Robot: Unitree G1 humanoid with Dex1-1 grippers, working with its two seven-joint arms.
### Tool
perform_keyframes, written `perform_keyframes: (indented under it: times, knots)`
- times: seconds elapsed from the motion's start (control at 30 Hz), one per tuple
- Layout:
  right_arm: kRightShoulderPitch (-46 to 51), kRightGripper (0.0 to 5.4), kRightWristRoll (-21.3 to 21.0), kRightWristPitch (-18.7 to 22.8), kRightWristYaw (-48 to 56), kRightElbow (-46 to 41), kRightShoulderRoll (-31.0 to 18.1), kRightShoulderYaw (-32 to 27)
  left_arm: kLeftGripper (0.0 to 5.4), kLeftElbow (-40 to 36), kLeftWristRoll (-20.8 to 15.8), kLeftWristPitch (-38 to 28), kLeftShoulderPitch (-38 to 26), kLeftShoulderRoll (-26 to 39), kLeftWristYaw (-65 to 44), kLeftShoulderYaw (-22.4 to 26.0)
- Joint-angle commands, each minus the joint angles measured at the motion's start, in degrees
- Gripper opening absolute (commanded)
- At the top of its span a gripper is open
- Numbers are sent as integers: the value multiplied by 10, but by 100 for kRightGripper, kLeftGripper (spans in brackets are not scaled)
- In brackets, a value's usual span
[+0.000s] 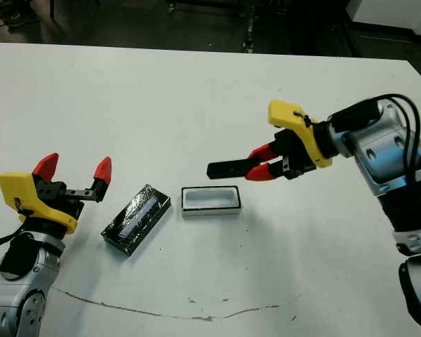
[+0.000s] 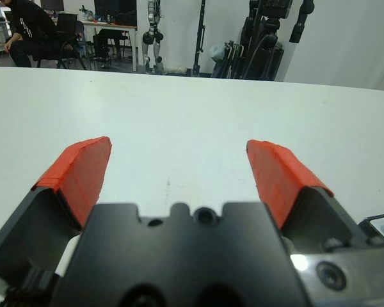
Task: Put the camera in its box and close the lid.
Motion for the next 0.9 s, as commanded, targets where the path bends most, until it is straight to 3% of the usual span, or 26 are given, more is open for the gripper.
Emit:
perform_keyframes:
  times: [0.03, 0.37, 0.6, 0.9]
  knots:
    - [-19, 164, -14, 6, 17, 19, 9, 13, 540, -4, 3, 9, 4, -2, 6, -2]
    - [-33, 164, -27, 9, 46, 46, 37, 27, 540, -4, 0, 8, 4, -3, 9, -2]
    - [-26, 164, -35, -35, 55, 61, 54, 26, 540, -5, 2, 8, 5, -3, 12, -4]
    - [-31, 164, -50, -32, 68, 76, 66, 38, 540, -8, 1, 13, 6, -3, 14, -3]
